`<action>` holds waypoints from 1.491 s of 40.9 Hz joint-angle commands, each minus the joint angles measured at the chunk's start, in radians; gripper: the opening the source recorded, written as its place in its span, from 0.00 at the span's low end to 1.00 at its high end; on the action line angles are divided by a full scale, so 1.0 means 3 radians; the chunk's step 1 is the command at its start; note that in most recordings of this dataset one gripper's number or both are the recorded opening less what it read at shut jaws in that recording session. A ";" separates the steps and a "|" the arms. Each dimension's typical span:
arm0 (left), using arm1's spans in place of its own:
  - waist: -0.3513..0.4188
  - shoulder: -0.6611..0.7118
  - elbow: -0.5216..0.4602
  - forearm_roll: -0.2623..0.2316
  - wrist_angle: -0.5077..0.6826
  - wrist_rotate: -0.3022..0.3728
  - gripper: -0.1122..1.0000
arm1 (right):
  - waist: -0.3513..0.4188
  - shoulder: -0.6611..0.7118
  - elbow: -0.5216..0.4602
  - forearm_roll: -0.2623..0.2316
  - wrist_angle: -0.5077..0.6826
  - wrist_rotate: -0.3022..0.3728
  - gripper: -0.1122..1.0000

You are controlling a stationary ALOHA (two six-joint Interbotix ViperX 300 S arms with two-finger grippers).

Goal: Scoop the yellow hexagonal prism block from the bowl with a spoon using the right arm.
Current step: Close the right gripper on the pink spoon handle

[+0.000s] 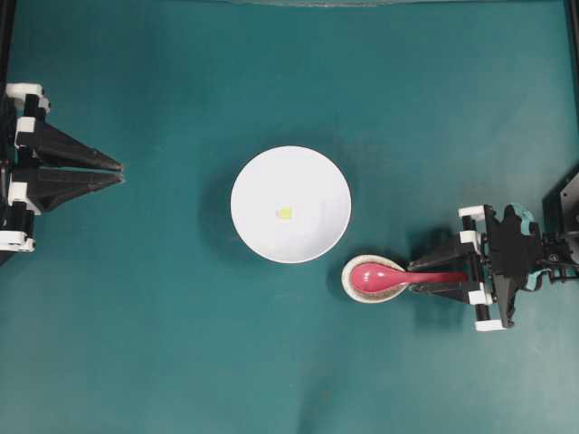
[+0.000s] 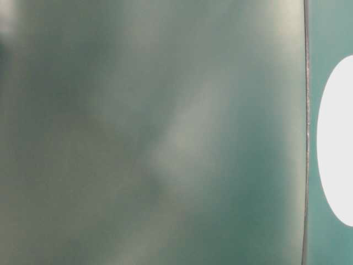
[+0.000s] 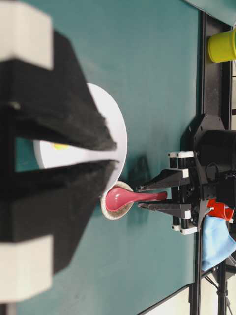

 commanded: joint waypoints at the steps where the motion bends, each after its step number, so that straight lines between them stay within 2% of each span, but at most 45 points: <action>1: 0.0010 0.0015 -0.0072 0.0010 -0.0015 -0.0005 0.25 | 0.0010 -0.0036 -0.0020 0.0051 -0.0015 -0.0005 0.48; 6: 0.0010 0.0010 -0.0077 0.0005 -0.0015 -0.0005 0.25 | 0.0010 -0.0041 -0.0020 0.0143 -0.0036 -0.0005 0.45; 13: 0.0010 0.0010 -0.0077 0.0005 -0.0010 -0.0005 0.25 | 0.0010 -0.0051 -0.0036 0.0153 -0.0046 0.0020 0.32; 24: 0.0010 0.0010 -0.0077 0.0005 -0.0010 -0.0005 0.25 | 0.0010 -0.0363 -0.0036 0.0153 0.0087 0.0026 0.32; 35: 0.0010 0.0010 -0.0077 0.0005 0.0005 -0.0005 0.25 | 0.0010 -0.0741 -0.0036 0.0153 0.0603 0.0000 0.32; 51: 0.0010 0.0010 -0.0077 0.0005 0.0000 -0.0005 0.24 | -0.0020 -0.0798 -0.0066 0.0159 0.0711 0.0005 0.31; 54: 0.0010 0.0010 -0.0077 0.0005 0.0000 -0.0005 0.24 | -0.0026 -0.0798 -0.0072 0.0164 0.0716 0.0005 0.34; 57: 0.0010 0.0010 -0.0077 0.0010 0.0000 -0.0005 0.24 | -0.0026 -0.0798 -0.0066 0.0164 0.0716 0.0005 0.43; 61: 0.0010 0.0015 -0.0077 0.0005 0.0005 -0.0005 0.24 | -0.0026 -0.0798 -0.0066 0.0164 0.0716 0.0005 0.51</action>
